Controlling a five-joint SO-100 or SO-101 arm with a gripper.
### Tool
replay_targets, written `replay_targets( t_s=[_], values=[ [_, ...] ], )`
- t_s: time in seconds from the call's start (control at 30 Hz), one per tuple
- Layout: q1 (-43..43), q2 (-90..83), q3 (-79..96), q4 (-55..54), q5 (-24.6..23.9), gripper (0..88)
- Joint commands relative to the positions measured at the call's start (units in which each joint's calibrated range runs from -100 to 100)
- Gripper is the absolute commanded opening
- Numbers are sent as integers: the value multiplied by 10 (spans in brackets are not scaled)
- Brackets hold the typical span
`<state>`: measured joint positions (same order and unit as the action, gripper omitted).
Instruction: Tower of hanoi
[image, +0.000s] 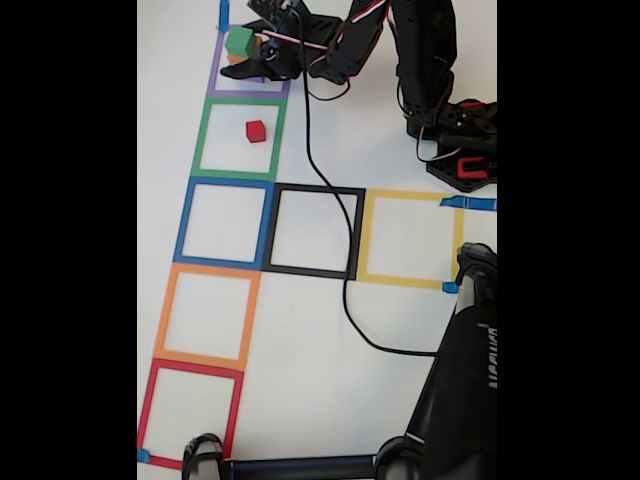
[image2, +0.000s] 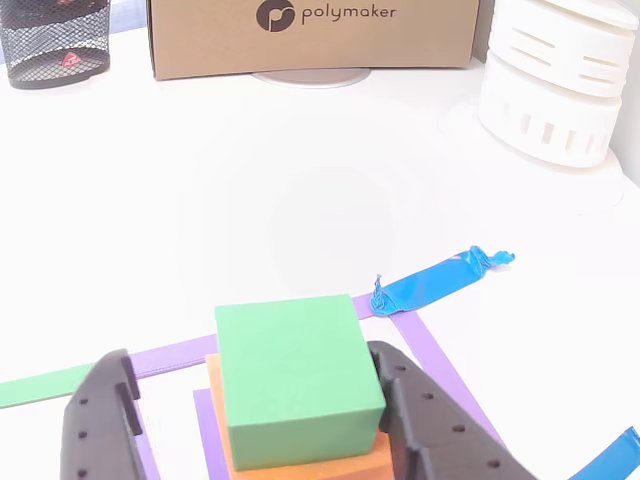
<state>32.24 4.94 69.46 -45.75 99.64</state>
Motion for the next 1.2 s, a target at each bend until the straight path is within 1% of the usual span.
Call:
replay_targets(
  t_s=[0.0, 0.07, 0.43, 0.57, 0.67, 0.77, 0.93, 1.07, 1.17],
  values=[
    [-11, -6, -21, -11, 4, 167],
    [-11, -6, -21, -11, 4, 141],
    [-8, -9, -8, -11, 4, 55],
    [-9, -17, -5, -6, 4, 55],
    [-15, -40, -5, 21, 4, 58],
    [-26, -97, -1, 80, 4, 57],
    [-49, -225, 5, 214, 4, 60],
    [-59, -328, -29, 373, 4, 57],
    [-65, -394, -106, 550, 4, 60]
  ],
)
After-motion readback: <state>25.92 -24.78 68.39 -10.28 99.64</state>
